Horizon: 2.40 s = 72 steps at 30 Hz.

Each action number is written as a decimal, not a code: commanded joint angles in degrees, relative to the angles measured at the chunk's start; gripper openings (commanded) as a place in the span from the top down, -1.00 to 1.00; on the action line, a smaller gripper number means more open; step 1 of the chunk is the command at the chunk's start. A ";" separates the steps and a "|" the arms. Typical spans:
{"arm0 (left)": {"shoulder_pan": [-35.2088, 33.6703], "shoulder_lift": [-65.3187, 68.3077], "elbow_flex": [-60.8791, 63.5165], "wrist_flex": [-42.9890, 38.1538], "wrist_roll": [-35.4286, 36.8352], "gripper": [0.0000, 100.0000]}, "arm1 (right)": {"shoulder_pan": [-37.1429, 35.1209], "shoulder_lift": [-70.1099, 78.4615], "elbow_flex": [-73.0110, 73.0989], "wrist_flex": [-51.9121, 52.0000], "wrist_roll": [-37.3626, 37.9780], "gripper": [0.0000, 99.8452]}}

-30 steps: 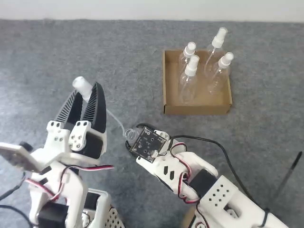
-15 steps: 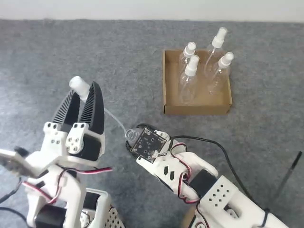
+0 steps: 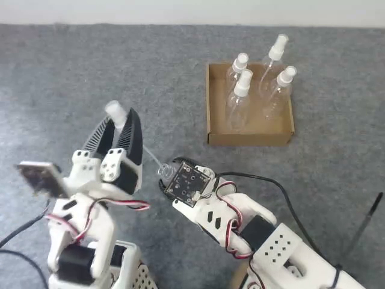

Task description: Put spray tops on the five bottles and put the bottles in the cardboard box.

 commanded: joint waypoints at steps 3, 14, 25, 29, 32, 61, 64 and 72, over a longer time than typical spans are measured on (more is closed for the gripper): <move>1.76 0.62 2.86 2.37 -0.88 0.98 | 0.40 -2.51 -0.79 -2.07 -1.67 0.99; 18.20 0.88 8.22 5.19 -12.04 0.98 | 7.52 -2.59 -2.81 -2.15 -9.14 0.99; 17.49 0.88 12.88 2.64 -12.40 0.98 | 5.23 -7.25 -2.64 2.33 -8.62 0.99; 17.85 0.88 12.97 2.81 -12.40 0.98 | 5.41 -14.37 -2.64 5.76 -8.53 0.99; 17.93 0.88 13.05 2.90 -12.31 0.98 | 5.41 -19.21 -2.64 7.08 -8.53 0.99; 21.10 0.53 8.31 2.90 -12.22 0.54 | 9.63 -22.81 4.04 -4.26 -8.97 0.99; 16.79 0.53 6.20 2.99 -12.04 0.54 | 9.63 -22.81 4.13 -4.26 -8.88 0.99; 13.19 0.44 -0.84 11.16 -12.04 0.54 | 9.71 -22.81 4.13 -4.26 -8.70 0.99</move>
